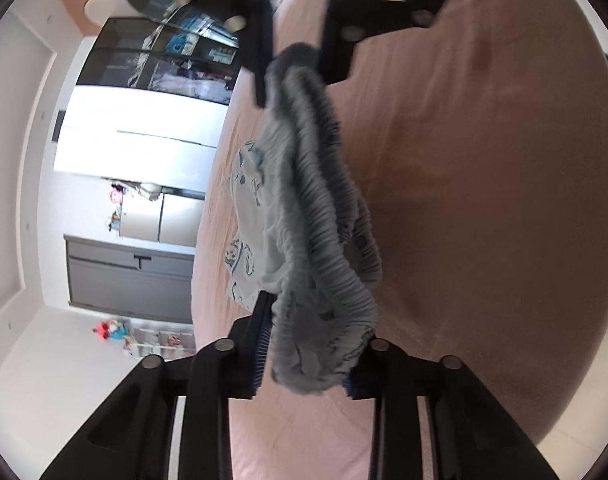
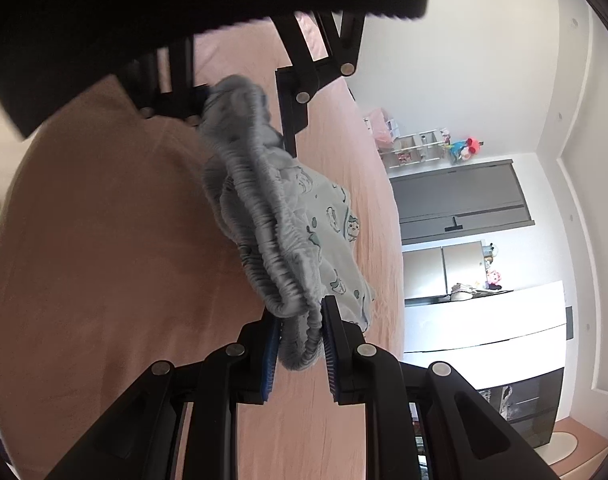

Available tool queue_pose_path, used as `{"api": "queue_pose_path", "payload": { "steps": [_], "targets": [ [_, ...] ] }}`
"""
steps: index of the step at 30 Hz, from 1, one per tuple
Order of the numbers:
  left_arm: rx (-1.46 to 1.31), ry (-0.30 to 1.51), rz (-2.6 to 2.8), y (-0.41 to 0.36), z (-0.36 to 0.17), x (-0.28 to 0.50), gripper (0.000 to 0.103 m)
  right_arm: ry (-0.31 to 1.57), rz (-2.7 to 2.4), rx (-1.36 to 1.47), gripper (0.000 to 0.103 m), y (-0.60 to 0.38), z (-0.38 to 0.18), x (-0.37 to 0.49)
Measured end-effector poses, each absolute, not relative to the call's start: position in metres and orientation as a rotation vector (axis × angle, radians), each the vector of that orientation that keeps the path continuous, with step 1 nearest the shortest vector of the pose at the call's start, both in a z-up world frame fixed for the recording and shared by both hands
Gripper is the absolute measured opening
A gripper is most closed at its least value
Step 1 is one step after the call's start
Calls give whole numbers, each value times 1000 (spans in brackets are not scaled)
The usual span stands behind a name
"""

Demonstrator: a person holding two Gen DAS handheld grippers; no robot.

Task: Fold clothes

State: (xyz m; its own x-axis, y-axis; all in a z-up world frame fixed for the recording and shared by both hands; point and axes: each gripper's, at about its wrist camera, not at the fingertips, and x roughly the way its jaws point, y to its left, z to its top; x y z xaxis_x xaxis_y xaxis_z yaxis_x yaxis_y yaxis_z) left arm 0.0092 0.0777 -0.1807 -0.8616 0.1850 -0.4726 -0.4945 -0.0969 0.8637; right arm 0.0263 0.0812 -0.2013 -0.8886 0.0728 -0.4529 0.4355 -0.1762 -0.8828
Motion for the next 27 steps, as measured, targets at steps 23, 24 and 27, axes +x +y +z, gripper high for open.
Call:
{"api": "queue_pose_path", "payload": {
  "steps": [23, 24, 27],
  "targets": [
    [-572, 1340, 2124, 78, -148, -15, 18, 1876, -2143, 579, 74, 78, -229, 12],
    [-564, 1343, 2114, 77, -149, -12, 18, 1869, -2140, 568, 74, 79, -229, 14],
    [-539, 1361, 2093, 76, -153, -12, 18, 1826, -2125, 578, 60, 83, -228, 16]
  ]
}}
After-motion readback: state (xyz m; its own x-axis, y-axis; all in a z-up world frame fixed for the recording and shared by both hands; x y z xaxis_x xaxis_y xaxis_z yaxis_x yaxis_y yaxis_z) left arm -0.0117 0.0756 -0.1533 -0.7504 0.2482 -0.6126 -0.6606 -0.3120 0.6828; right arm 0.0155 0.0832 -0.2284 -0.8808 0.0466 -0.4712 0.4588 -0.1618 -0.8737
